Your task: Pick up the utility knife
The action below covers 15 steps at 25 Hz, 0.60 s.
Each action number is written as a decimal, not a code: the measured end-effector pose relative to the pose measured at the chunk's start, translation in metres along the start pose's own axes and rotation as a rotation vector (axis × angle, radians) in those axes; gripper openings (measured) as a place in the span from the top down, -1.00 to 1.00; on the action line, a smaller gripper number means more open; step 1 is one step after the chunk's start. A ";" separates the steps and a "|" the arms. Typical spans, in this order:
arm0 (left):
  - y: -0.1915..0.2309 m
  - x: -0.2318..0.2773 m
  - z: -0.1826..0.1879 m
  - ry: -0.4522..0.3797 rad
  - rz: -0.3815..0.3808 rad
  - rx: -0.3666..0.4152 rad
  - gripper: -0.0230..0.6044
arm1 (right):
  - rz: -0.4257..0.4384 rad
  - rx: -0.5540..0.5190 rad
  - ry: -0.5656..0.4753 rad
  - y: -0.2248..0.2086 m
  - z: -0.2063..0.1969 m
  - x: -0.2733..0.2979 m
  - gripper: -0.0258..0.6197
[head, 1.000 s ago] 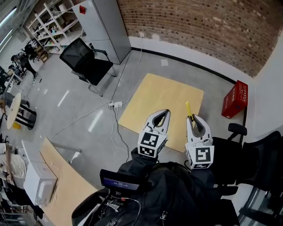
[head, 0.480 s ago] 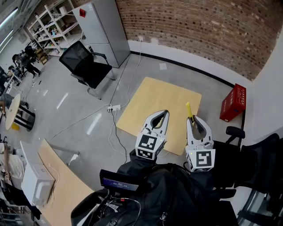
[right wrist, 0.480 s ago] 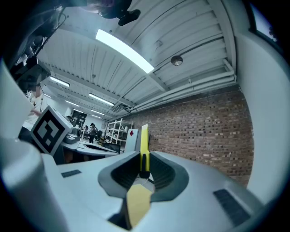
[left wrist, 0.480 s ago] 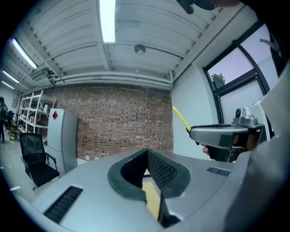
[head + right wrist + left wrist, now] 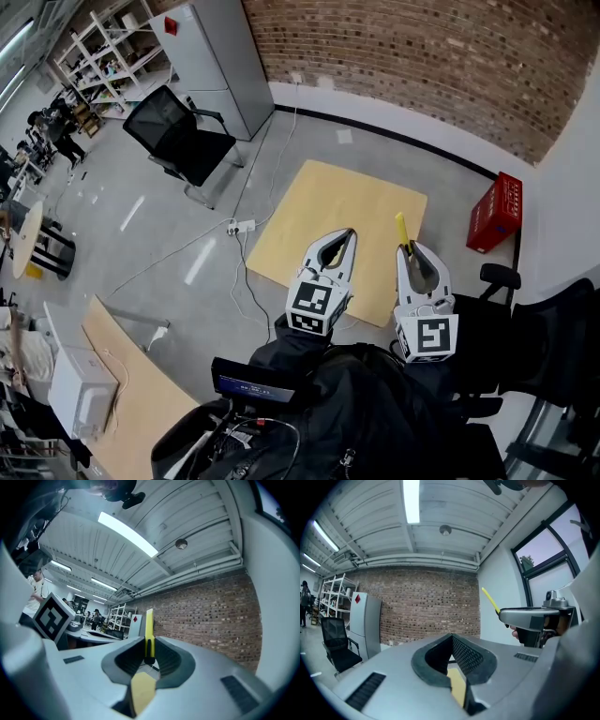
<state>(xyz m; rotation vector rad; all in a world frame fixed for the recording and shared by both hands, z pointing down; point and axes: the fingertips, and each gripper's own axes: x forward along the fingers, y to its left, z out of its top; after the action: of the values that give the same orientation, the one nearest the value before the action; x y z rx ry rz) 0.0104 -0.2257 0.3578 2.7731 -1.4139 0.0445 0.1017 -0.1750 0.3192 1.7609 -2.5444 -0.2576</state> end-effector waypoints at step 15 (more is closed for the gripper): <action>0.006 0.009 -0.005 0.007 0.010 -0.003 0.93 | 0.002 0.002 -0.003 -0.005 -0.004 0.010 0.71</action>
<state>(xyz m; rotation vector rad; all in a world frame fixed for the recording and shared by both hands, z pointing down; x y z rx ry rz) 0.0113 -0.2363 0.3630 2.7605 -1.4256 0.0524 0.1029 -0.1860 0.3215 1.7594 -2.5495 -0.2587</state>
